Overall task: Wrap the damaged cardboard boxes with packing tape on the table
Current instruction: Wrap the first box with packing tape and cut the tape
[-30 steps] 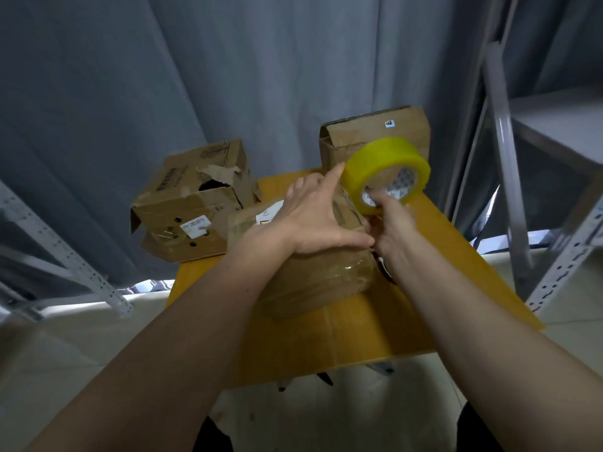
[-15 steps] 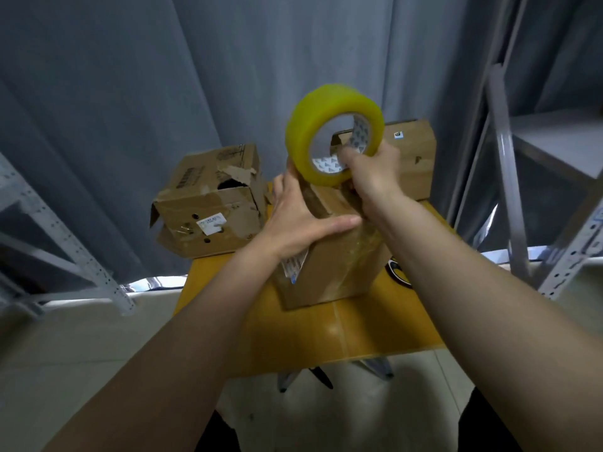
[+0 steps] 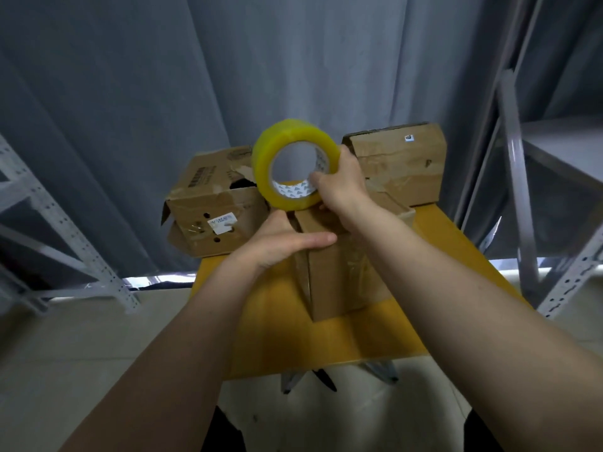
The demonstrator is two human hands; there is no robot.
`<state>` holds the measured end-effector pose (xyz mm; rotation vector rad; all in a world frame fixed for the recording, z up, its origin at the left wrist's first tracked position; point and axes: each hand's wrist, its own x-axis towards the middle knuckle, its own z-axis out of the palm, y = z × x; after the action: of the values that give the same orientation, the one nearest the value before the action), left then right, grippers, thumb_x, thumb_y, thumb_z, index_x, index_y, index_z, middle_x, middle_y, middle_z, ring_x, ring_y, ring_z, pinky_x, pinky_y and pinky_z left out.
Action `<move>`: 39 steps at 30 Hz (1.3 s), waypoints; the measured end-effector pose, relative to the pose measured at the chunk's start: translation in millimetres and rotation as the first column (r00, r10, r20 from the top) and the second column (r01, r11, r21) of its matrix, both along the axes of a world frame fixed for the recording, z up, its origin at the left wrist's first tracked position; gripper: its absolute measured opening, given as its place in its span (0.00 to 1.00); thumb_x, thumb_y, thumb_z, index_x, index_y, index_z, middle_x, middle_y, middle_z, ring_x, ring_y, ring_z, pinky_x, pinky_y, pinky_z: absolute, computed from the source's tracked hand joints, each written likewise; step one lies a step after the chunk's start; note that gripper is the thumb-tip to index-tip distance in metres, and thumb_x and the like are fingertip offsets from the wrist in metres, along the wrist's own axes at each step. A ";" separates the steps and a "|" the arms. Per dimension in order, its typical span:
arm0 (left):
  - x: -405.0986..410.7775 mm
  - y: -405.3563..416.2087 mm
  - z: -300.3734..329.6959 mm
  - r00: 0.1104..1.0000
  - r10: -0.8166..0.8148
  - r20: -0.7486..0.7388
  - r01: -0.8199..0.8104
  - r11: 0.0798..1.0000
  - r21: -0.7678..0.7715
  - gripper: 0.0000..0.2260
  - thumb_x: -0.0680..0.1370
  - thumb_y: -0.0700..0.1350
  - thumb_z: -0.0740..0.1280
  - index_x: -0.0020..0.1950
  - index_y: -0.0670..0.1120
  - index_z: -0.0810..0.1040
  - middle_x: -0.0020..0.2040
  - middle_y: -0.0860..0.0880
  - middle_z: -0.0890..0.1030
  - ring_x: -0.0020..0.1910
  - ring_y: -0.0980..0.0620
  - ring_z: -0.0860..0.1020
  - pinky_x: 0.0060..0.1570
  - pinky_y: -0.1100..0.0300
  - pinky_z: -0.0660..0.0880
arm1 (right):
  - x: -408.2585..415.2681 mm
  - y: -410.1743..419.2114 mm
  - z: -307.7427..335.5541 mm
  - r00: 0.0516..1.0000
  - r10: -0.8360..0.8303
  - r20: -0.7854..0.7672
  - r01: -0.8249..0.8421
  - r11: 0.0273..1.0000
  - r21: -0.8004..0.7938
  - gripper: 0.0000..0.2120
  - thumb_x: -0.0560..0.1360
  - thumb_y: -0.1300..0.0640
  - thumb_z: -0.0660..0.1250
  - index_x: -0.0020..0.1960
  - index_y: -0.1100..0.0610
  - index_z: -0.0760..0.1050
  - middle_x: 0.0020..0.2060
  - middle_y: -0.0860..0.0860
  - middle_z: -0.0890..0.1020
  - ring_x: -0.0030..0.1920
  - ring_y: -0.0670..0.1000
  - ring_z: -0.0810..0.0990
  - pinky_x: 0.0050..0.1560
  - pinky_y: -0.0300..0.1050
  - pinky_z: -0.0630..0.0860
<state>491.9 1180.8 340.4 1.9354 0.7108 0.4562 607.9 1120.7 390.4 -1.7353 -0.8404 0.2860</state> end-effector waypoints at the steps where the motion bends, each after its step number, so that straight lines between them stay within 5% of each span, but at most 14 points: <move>1: 1.3 -1.1 1.0 1.000 -0.002 0.002 0.002 1.000 0.015 0.26 0.61 0.55 0.82 0.55 0.55 0.79 0.49 0.61 0.84 0.50 0.65 0.80 0.51 0.68 0.76 | 2.6 0.2 0.7 1.000 -0.014 -0.009 0.014 1.000 0.001 0.14 0.74 0.60 0.66 0.59 0.55 0.71 0.54 0.55 0.79 0.54 0.60 0.79 0.53 0.61 0.78; 3: 3.2 -4.0 2.0 1.000 -0.008 0.021 0.007 0.999 0.043 0.18 0.63 0.52 0.82 0.47 0.58 0.77 0.40 0.70 0.82 0.43 0.73 0.78 0.38 0.79 0.71 | 7.9 0.3 2.0 0.999 -0.046 -0.027 0.046 0.999 0.007 0.14 0.74 0.59 0.67 0.59 0.56 0.72 0.55 0.56 0.79 0.55 0.61 0.79 0.53 0.61 0.78; 6: 3.0 -7.0 3.1 0.998 -0.003 0.059 -0.002 0.997 0.078 0.22 0.63 0.51 0.82 0.51 0.58 0.74 0.42 0.69 0.81 0.43 0.77 0.76 0.38 0.82 0.68 | 16.4 -0.6 3.2 0.997 -0.072 -0.034 0.073 0.997 0.023 0.18 0.74 0.59 0.67 0.64 0.58 0.72 0.59 0.57 0.79 0.59 0.61 0.77 0.56 0.61 0.77; 9: 1.3 -3.1 1.1 0.998 0.049 -0.046 -0.046 0.997 0.059 0.55 0.54 0.64 0.81 0.75 0.51 0.60 0.70 0.55 0.71 0.67 0.59 0.70 0.63 0.66 0.69 | 30.4 -6.1 7.5 0.993 -0.120 0.018 0.119 0.992 0.030 0.21 0.76 0.59 0.65 0.68 0.58 0.69 0.63 0.57 0.77 0.64 0.59 0.74 0.64 0.55 0.72; 12: 0.0 -6.3 3.6 0.998 0.030 -0.059 -0.029 0.999 0.027 0.65 0.49 0.68 0.78 0.79 0.56 0.49 0.78 0.50 0.61 0.75 0.51 0.61 0.74 0.48 0.61 | 51.6 -16.5 16.3 0.977 -0.204 0.064 0.200 0.978 0.058 0.19 0.77 0.57 0.64 0.66 0.59 0.69 0.62 0.56 0.77 0.63 0.58 0.74 0.64 0.52 0.70; 18: 4.8 -4.3 3.2 0.994 0.029 -0.101 -0.025 0.999 0.046 0.65 0.49 0.68 0.77 0.79 0.57 0.49 0.78 0.50 0.61 0.75 0.51 0.61 0.74 0.48 0.60 | 77.7 -29.0 18.5 0.936 -0.329 0.126 0.324 0.944 0.060 0.18 0.77 0.48 0.65 0.61 0.59 0.72 0.57 0.57 0.78 0.60 0.58 0.76 0.55 0.49 0.71; 23: 5.0 -3.3 6.9 0.991 0.006 -0.132 -0.001 0.999 0.038 0.67 0.49 0.68 0.79 0.80 0.55 0.47 0.79 0.50 0.59 0.76 0.50 0.59 0.75 0.46 0.58 | 90.1 -39.6 13.3 0.936 -0.349 0.045 0.344 0.934 0.101 0.13 0.76 0.44 0.66 0.40 0.53 0.76 0.41 0.53 0.79 0.50 0.57 0.80 0.51 0.51 0.74; 30: 8.4 1.4 24.0 0.971 -0.053 -0.231 0.063 0.997 0.034 0.62 0.56 0.62 0.79 0.80 0.55 0.44 0.79 0.51 0.57 0.76 0.50 0.59 0.75 0.48 0.58 | 93.4 -37.3 8.8 0.955 -0.289 0.073 0.274 0.948 0.163 0.16 0.79 0.45 0.60 0.57 0.55 0.75 0.45 0.49 0.77 0.50 0.51 0.77 0.52 0.48 0.72; 35: 28.5 -2.8 44.3 0.946 -0.062 -0.319 0.162 0.940 0.300 0.55 0.65 0.57 0.79 0.80 0.52 0.47 0.80 0.53 0.50 0.78 0.52 0.53 0.72 0.58 0.54 | 94.8 -35.2 1.8 0.960 -0.279 -0.016 0.278 0.946 0.167 0.14 0.79 0.45 0.61 0.56 0.54 0.75 0.46 0.49 0.77 0.50 0.50 0.75 0.51 0.44 0.69; 39: 59.1 -16.1 51.5 0.975 -0.048 -0.215 0.100 0.966 0.238 0.51 0.65 0.60 0.78 0.79 0.51 0.53 0.73 0.53 0.67 0.70 0.54 0.67 0.58 0.69 0.66 | 95.3 -34.6 2.3 0.954 -0.241 -0.180 0.263 0.959 0.110 0.15 0.75 0.45 0.67 0.52 0.55 0.77 0.47 0.53 0.81 0.51 0.54 0.80 0.57 0.55 0.77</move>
<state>551.0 1164.7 391.9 2.2619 0.7387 0.3095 703.2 1086.1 392.7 -1.6481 -0.4985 0.1939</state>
